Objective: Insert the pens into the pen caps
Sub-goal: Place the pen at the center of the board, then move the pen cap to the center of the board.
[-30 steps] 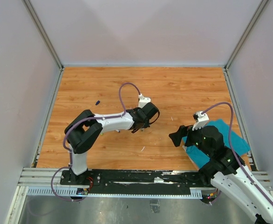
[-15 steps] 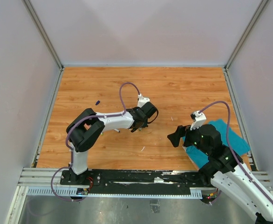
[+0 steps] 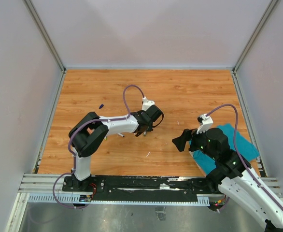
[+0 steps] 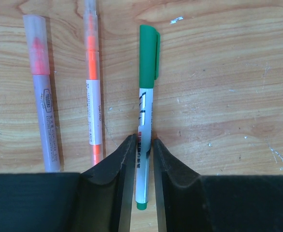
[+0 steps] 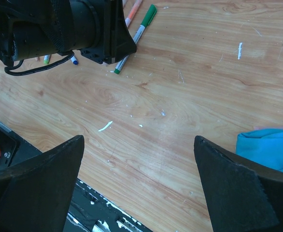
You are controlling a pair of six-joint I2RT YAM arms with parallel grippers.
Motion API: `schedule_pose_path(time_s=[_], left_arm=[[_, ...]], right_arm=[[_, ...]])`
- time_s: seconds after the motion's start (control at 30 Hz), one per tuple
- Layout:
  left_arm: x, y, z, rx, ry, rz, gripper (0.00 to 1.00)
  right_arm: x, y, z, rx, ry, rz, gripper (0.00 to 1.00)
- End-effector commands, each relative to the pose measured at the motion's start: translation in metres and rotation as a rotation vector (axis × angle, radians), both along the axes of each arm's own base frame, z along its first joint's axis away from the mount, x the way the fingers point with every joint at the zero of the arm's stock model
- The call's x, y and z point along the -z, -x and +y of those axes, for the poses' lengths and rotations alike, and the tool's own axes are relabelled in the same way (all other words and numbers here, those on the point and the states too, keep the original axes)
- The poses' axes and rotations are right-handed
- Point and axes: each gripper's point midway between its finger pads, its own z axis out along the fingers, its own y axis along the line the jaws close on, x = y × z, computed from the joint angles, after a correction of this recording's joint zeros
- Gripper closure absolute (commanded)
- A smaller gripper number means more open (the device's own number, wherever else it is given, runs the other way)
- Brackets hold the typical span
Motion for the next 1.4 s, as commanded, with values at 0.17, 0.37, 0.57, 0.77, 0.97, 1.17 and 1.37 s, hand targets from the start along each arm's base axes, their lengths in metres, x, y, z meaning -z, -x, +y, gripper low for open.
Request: schedule_pose_path(time_s=[0.17,0.37,0.57,0.77,0.97,1.17,1.37], left_arm=[[0.006,-0.002,0.01,-0.023,-0.023,-0.007,0.74],[-0.042,-0.01,0.0,0.018,0.055,-0.095,0.67],[-0.106,-0.01,0.009,0.048,0.131,-0.235,0.65],[-0.131,0.006,0.043,0.029,0.118,-0.303,0.63],[-0.115,0.019,0.106,-0.114,0.04,-0.252,0.63],[-0.089,0.023,0.184,-0.355,0.11,-0.182,0.63],[-0.074,0.021,0.256,-0.591,0.1,-0.188,0.63]], right_arm=[[-0.004,-0.001,0.002,0.006,-0.037,-0.006,0.05],[-0.006,-0.001,0.002,0.005,-0.04,-0.013,0.05],[-0.004,-0.001,0.001,0.004,-0.033,-0.012,0.06],[-0.003,-0.003,0.0,0.01,-0.021,-0.013,0.06],[0.0,-0.003,-0.001,0.008,0.002,0.003,0.06],[0.002,-0.004,0.0,0.01,0.003,0.01,0.06],[0.001,-0.003,0.0,-0.001,0.015,0.012,0.06]])
